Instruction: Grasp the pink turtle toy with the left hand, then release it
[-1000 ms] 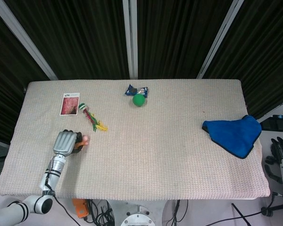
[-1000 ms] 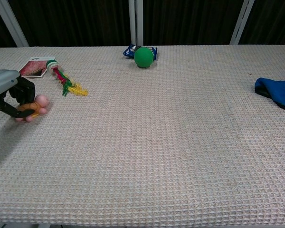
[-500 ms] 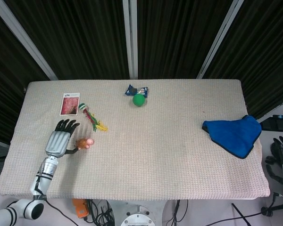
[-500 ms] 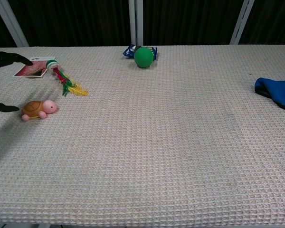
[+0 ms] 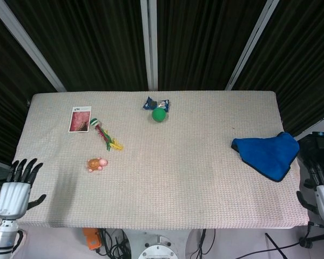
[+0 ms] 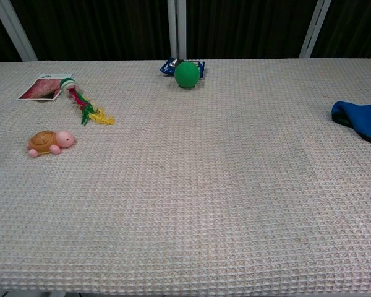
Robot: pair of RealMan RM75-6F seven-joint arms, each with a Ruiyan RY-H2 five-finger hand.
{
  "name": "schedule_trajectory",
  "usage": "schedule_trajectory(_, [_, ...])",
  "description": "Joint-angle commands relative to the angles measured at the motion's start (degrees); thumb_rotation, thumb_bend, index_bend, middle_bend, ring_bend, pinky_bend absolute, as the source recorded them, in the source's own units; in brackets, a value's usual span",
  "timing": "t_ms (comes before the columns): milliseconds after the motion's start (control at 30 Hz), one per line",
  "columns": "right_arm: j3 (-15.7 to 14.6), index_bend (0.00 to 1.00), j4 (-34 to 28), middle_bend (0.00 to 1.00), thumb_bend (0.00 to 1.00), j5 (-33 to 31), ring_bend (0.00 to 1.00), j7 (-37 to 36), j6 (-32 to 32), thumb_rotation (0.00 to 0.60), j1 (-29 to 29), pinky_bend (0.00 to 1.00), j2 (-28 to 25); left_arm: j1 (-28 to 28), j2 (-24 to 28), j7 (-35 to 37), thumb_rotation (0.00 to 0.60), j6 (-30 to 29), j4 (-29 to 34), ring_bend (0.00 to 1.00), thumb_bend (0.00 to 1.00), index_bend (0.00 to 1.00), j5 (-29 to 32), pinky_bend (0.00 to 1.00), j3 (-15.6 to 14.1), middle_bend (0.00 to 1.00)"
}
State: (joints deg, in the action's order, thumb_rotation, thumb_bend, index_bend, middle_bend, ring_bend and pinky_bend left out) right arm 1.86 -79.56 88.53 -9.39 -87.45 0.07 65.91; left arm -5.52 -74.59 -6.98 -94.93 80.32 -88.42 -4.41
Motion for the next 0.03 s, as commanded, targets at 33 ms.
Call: schedule_trajectory(33, [-0.43, 0.00, -0.52, 0.00, 0.27, 0.60, 0.00, 0.89, -0.10, 0.600, 0.07, 0.00, 0.22, 1.59, 0.22, 2.23, 0.600, -0.66, -1.97, 0.00, 0.06, 0.13, -0.19, 0.05, -0.47, 0.09])
